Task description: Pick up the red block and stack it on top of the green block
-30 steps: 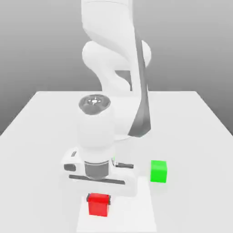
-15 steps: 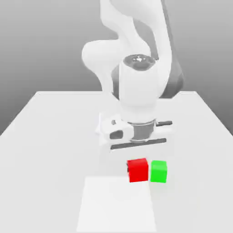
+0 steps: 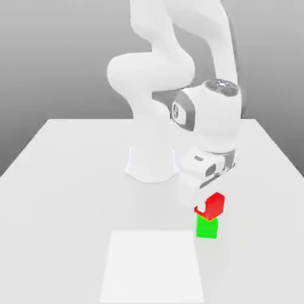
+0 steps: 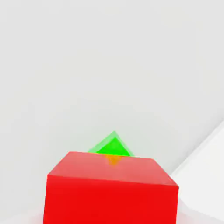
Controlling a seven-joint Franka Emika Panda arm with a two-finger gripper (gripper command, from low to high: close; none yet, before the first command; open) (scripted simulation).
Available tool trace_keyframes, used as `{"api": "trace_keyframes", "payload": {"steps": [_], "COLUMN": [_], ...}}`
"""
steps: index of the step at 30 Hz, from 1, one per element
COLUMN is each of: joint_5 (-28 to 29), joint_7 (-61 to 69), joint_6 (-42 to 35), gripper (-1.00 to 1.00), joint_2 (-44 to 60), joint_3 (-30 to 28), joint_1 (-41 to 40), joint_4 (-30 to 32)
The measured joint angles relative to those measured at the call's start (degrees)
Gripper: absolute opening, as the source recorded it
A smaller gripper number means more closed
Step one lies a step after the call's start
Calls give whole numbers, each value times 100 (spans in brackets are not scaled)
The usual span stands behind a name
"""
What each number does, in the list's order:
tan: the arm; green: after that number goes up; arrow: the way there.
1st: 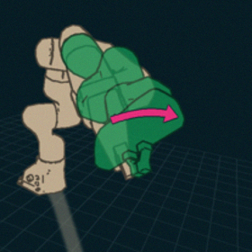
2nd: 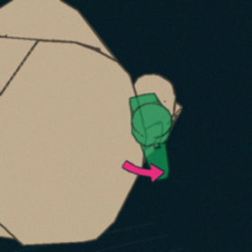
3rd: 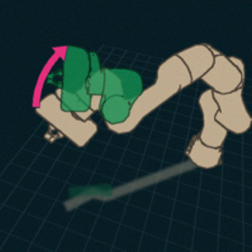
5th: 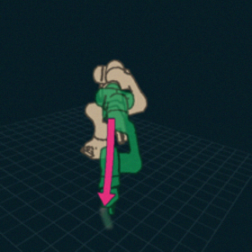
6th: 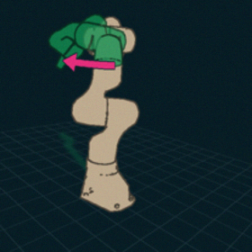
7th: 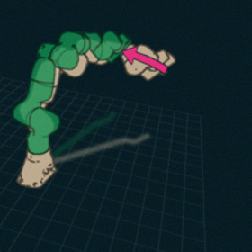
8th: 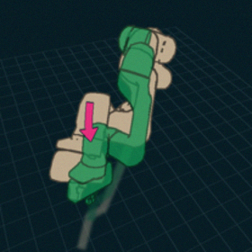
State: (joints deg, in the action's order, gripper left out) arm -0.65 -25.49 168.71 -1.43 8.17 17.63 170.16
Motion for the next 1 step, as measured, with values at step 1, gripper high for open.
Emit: {"api": "trace_keyframes", "payload": {"steps": [1], "joint_5": [0], "joint_7": [0], "joint_6": [0], "gripper": [100], "joint_2": [0], "joint_3": [0], "joint_1": [-1], "joint_4": [0]}}
